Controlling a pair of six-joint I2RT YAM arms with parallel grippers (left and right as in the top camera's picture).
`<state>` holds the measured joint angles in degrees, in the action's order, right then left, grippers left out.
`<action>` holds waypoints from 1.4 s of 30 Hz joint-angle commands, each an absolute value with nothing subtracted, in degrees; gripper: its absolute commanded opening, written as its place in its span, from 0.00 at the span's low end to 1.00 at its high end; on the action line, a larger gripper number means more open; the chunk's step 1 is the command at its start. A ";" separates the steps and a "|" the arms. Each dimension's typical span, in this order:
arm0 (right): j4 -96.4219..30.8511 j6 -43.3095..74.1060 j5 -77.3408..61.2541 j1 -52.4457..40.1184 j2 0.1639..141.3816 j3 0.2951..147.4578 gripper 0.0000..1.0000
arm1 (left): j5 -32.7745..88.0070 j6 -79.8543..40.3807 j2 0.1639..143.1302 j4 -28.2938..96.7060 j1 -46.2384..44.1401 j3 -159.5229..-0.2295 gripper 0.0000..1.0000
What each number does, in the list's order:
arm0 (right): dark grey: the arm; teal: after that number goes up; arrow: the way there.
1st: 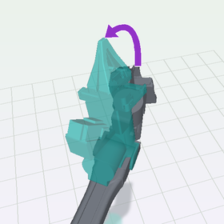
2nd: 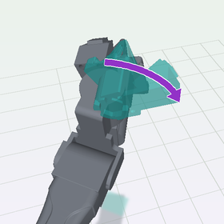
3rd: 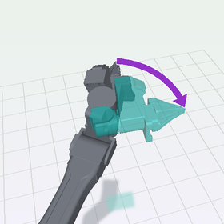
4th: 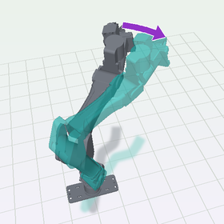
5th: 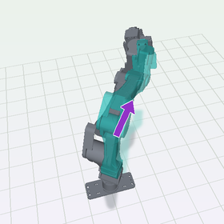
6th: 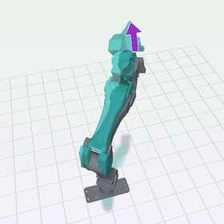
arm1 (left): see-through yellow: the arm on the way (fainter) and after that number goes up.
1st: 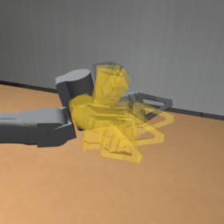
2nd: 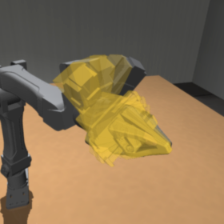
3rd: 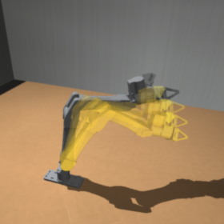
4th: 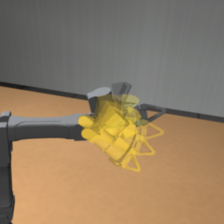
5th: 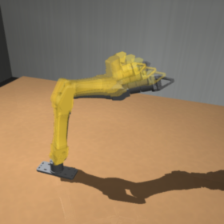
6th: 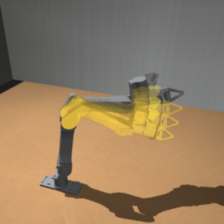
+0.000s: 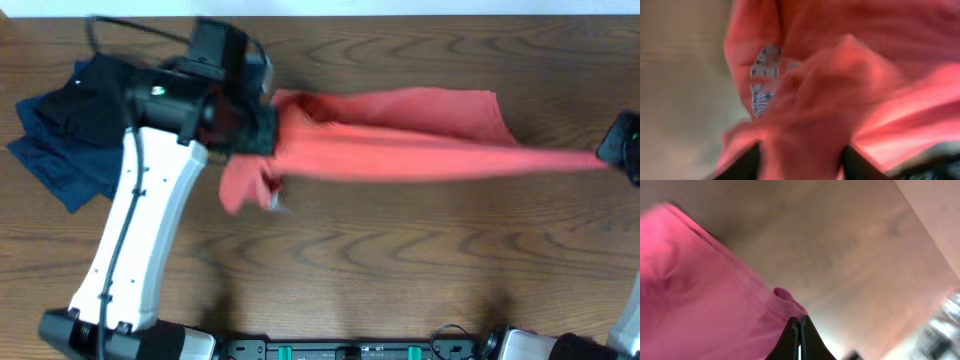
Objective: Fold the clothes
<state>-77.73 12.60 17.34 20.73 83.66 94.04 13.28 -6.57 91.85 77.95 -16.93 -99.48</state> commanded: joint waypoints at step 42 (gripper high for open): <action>-73.89 17.10 22.02 24.03 83.81 84.79 0.01 | 18.98 -7.66 117.05 49.30 -39.53 -81.47 0.06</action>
<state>-73.89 16.12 21.61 23.77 83.99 84.77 18.70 -7.51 118.19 49.04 -39.51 -80.99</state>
